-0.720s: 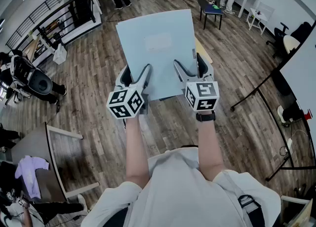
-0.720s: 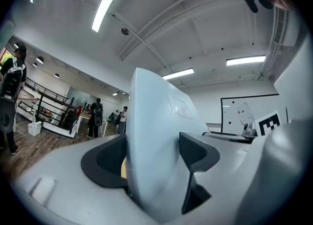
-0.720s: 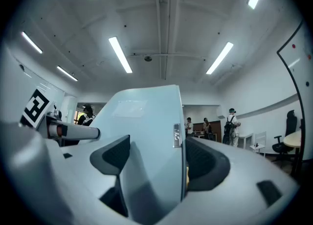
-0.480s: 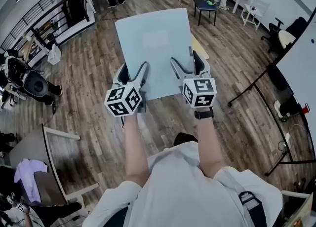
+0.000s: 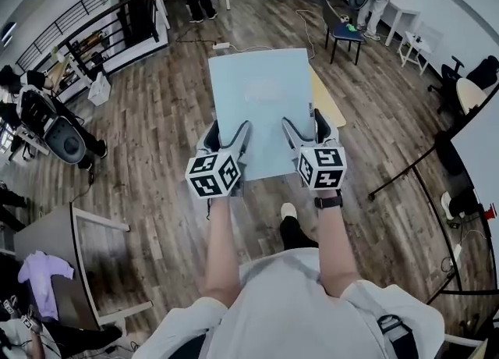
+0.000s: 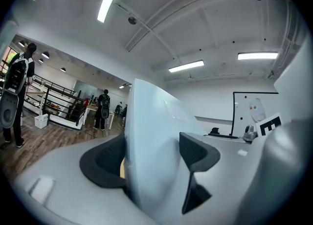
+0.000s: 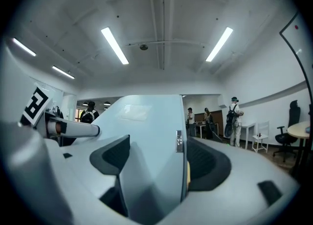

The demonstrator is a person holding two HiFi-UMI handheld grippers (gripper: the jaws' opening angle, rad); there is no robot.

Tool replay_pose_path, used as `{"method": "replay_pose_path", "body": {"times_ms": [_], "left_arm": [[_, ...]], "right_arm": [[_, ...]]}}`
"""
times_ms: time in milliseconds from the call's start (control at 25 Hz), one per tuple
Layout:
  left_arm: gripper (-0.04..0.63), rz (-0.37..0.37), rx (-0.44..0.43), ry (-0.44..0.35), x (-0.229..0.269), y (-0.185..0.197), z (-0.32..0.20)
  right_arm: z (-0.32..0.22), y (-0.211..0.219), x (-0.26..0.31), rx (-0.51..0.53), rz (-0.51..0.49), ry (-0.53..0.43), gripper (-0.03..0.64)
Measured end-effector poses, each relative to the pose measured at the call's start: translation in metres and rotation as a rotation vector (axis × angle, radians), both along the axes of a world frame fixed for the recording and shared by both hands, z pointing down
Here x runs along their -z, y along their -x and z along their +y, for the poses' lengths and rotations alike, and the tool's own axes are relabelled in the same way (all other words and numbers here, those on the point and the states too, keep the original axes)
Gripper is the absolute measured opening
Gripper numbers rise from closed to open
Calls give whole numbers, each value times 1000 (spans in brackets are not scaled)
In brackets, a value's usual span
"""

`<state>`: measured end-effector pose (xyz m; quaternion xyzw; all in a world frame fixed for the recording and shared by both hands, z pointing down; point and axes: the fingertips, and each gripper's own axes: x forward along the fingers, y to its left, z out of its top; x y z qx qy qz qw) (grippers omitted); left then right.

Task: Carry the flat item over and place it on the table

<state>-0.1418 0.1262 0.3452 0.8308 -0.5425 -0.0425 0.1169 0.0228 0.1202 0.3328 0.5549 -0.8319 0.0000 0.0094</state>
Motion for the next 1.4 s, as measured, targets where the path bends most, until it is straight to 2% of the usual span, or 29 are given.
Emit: {"method": "replay_pose_path", "body": {"times_ms": [280,440,640,800,960,1400], "left_arm": [[334,-10,78,-54,31,-6,-109],[334,14,116,-50,38,-14,-166],[334,33,147,-33,28,-40,-218],[334,20,174,-16,11,-44,-235],[334,24,191,36,-8,-42,-251],[334,29,180,88,-32,-45,-293]], "right_arm": [[-120,-4,30,66,-7,-58,365],[-182,-10,40,103,1,-65,365],[-242,-34,31,138,3,-41,367],[-269,-36,12,175,-45,0,367],[-285,-33,-9,211,-39,46,367],[-325,-37,-34,199,-29,93,367]]}}
